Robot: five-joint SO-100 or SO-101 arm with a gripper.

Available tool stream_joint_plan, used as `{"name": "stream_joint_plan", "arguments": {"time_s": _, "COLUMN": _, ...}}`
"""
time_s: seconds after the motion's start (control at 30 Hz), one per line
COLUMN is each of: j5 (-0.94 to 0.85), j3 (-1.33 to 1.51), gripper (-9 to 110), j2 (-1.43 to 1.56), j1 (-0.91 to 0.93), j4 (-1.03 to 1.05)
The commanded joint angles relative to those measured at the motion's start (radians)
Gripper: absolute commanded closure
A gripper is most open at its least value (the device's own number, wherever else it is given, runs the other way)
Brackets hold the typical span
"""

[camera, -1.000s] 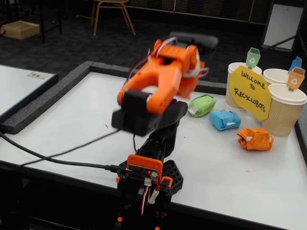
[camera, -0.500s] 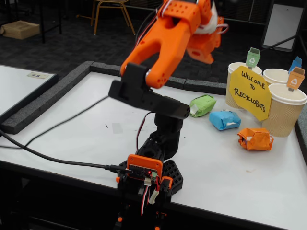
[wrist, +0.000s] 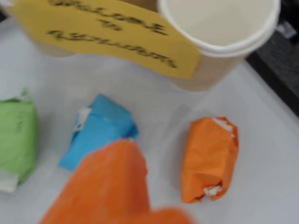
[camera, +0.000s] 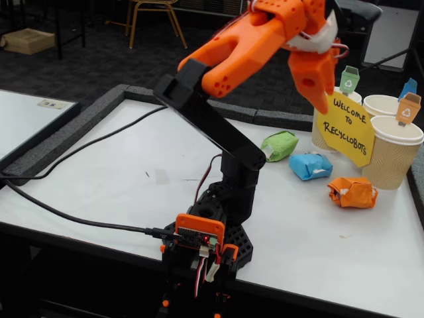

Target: Sort rubbish by color.

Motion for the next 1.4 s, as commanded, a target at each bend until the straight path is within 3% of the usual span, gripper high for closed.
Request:
{"name": "stream_joint_plan", "arguments": {"time_s": 0.0, "j5": -0.238, "j3": -0.080, "gripper": 92, "j2": -0.035, "j1": 0.069, "j4": -0.048}}
{"name": "stream_joint_plan", "arguments": {"time_s": 0.3, "j5": -0.666, "j3": -0.060, "gripper": 92, "j2": -0.215, "j1": 0.199, "j4": -0.213}}
{"name": "stream_joint_plan", "arguments": {"time_s": 0.5, "j5": -0.848, "j3": -0.006, "gripper": 92, "j2": -0.291, "j1": 0.264, "j4": -0.313}}
{"name": "stream_joint_plan", "arguments": {"time_s": 1.37, "j5": -0.854, "j3": 0.098, "gripper": 82, "j2": -0.624, "j1": 0.272, "j4": -0.595}}
